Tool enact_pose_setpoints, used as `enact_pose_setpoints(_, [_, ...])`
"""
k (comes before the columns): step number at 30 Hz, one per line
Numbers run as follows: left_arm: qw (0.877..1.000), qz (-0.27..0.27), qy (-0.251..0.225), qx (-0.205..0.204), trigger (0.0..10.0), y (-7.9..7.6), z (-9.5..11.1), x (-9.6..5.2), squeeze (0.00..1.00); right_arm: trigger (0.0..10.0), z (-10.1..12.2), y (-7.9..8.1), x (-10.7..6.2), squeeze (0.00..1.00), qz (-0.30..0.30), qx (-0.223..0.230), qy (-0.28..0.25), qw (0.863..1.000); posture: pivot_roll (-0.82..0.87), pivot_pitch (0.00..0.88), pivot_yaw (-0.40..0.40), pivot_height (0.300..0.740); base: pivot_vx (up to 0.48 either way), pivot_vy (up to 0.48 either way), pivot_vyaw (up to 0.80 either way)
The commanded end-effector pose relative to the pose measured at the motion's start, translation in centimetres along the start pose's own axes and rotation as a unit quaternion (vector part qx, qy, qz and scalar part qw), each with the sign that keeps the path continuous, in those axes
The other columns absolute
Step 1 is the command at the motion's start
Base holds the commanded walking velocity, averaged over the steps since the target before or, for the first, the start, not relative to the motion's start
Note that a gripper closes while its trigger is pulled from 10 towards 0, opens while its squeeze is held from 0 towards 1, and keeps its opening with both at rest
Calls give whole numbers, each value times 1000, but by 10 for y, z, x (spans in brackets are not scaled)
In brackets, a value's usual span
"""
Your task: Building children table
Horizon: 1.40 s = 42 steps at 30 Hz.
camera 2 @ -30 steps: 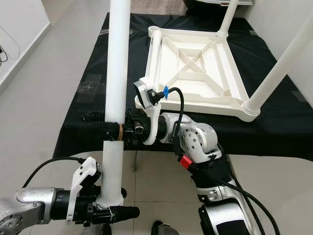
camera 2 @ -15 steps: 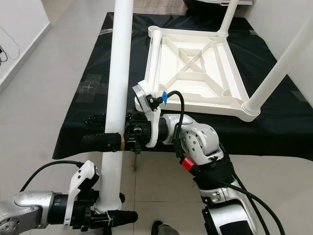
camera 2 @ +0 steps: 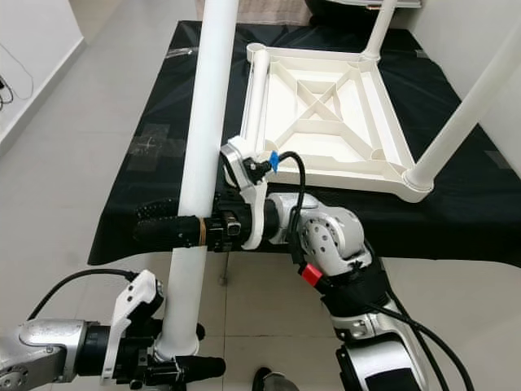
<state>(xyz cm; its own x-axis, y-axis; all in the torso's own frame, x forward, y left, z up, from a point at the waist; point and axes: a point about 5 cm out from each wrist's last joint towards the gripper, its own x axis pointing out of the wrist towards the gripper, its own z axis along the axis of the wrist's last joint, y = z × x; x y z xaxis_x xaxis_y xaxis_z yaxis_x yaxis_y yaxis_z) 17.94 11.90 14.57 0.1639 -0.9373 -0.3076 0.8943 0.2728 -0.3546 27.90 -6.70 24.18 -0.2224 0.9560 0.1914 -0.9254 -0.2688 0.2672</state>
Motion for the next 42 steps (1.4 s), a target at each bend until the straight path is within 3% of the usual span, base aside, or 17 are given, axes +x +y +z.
enact_pose_setpoints(1, [1000, -1, 17, -16, 10000, 0, -6, -2, 0, 0, -4, 4, 6, 0, 13, -6, 20, 1000, 112, 173, -20, 740, 0, 0, 0])
enact_pose_setpoints(3, [1000, 1, 18, -14, 10000, 0, -6, -1, 0, 0, -4, 4, 6, 0, 12, -6, 19, 1000, 113, 174, -20, 740, 0, 0, 0])
enact_pose_setpoints(4, [1000, 2, 17, -8, 10000, 0, -5, -1, 1000, 0, -3, 4, 5, 0, 12, -6, 19, 1000, 113, 174, -20, 740, 0, 0, 0])
enact_pose_setpoints(11, [998, 49, 5, 28, 10000, 8, -1, -1, 1000, 0, 1, 0, 1, 0, -6, -20, 18, 1000, 114, 156, -19, 740, 0, 0, 0])
enact_pose_setpoints(12, [997, 63, 3, 35, 10000, 12, 1, -3, 0, 0, 3, -3, -2, 0, -18, -25, 17, 999, 115, 151, -19, 740, 0, 0, 0])
enact_pose_setpoints(24, [971, 220, -21, 87, 10000, 36, 11, -29, 0, 0, 23, -34, -56, 0, -206, -95, 21, 974, 122, 133, -22, 740, 0, 0, 0])
enact_pose_setpoints(26, [941, 316, -42, 111, 10000, 53, 17, -42, 0, 0, 37, -43, -69, 0, -289, -131, -4, 948, 124, 127, -22, 740, 0, 0, 0])
enact_pose_setpoints(27, [941, 316, -42, 111, 10000, 53, 17, -42, 0, 0, 37, -43, -69, 0, -289, -131, -4, 948, 124, 127, -22, 740, 0, 0, 0])
enact_pose_setpoints(29, [926, 351, -64, 120, 10000, 57, 24, -46, 0, 0, 50, -48, -76, 0, -346, -156, -33, 925, 125, 123, -24, 740, 0, 0, 0])
enact_pose_setpoints(30, [911, 384, -83, 129, 10000, 61, 30, -48, 0, 0, 61, -52, -82, 0, -397, -179, -58, 898, 125, 123, -24, 740, 0, 0, 0])
enact_pose_setpoints(31, [911, 384, -83, 129, 10000, 61, 30, -48, 0, 0, 61, -52, -82, 0, -397, -179, -58, 898, 125, 123, -24, 740, 0, 0, 0])
enact_pose_setpoints(33, [883, 425, -140, 141, 10000, 60, 50, -47, 0, 0, 90, -49, -86, 0, -453, -221, -118, 856, 120, 119, -25, 740, 0, 0, 0])
enact_pose_setpoints(37, [856, 452, -196, 155, 10000, 56, 71, -42, 0, 0, 113, -41, -83, 0, -477, -267, -153, 823, 121, 122, -29, 740, 0, 0, 0])
enact_pose_setpoints(38, [830, 479, -235, 164, 10000, 54, 87, -37, 0, 2941, 123, -38, -80, 0, -506, -311, -149, 791, 123, 123, -32, 740, 0, 0, 0])
enact_pose_setpoints(40, [830, 479, -235, 164, 10000, 54, 87, -37, 0, 2941, 123, -38, -80, 0, -506, -311, -149, 791, 123, 123, -32, 740, 0, 0, 0])
enact_pose_setpoints(41, [823, 484, -249, 161, 10000, 54, 91, -36, 0, 10000, 126, -38, -80, 0, -514, -319, -153, 782, 122, 123, -34, 740, 0, 0, 0])
enact_pose_setpoints(42, [823, 484, -249, 161, 10000, 54, 91, -36, 0, 10000, 126, -38, -80, 0, -514, -319, -153, 782, 122, 123, -34, 740, 0, 0, 0])
